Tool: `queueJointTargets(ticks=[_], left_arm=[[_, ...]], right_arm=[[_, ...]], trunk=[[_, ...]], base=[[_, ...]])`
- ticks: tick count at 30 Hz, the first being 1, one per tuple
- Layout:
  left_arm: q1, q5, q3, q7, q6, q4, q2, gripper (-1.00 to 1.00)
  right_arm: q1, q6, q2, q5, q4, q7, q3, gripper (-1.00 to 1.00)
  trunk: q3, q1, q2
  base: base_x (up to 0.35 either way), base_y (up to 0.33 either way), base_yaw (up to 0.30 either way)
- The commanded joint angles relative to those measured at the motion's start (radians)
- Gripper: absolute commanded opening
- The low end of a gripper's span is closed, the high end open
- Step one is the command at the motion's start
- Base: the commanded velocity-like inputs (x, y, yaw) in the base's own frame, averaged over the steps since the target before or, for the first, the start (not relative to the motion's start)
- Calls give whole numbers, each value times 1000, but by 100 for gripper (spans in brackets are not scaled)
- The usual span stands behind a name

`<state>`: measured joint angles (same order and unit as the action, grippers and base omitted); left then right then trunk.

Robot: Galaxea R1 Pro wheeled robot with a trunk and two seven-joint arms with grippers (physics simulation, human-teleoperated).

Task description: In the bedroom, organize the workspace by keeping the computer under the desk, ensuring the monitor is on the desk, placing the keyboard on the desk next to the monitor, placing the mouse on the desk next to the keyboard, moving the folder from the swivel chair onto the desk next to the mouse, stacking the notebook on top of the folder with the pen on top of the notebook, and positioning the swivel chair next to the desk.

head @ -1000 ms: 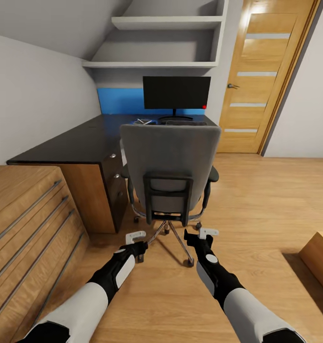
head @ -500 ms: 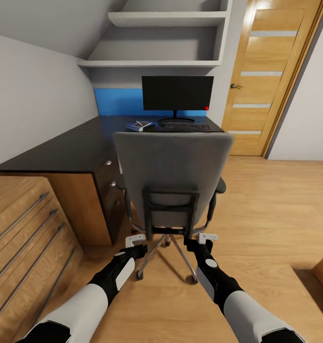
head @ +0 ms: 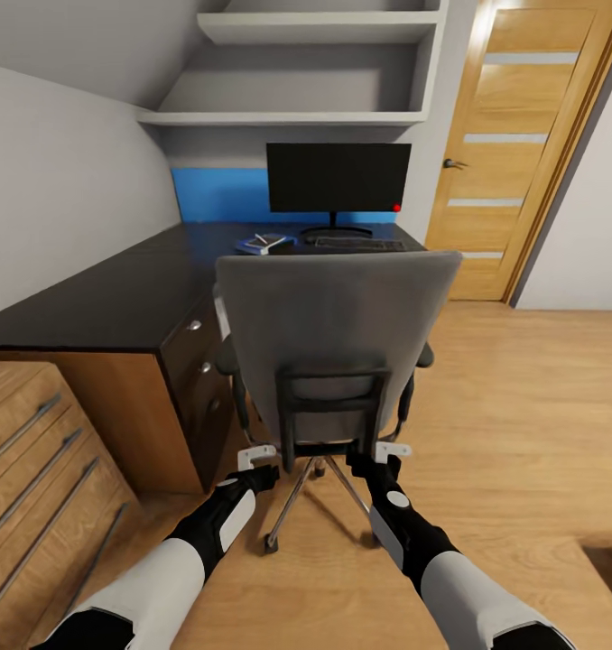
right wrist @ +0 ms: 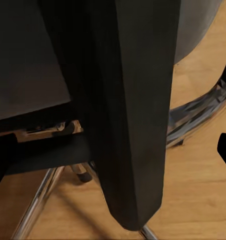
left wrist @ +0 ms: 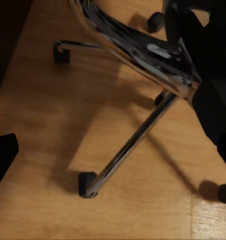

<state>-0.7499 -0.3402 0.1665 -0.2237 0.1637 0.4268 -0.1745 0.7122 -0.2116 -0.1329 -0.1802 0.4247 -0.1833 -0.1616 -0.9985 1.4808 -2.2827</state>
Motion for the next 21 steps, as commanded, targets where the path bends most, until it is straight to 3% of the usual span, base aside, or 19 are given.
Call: queueJointTargets(ticks=[1, 21], left_arm=[[0, -5, 4, -7, 4, 1, 0, 100], [0, -5, 4, -7, 3, 0, 0, 100]], right_arm=[[1, -4, 1, -7, 0, -5, -9, 100], [1, -5, 1, -7, 0, -5, -8, 100]], trunk=[[-1, 0, 0], [-1, 0, 0]], base=[[322, 0, 0], [322, 0, 0]])
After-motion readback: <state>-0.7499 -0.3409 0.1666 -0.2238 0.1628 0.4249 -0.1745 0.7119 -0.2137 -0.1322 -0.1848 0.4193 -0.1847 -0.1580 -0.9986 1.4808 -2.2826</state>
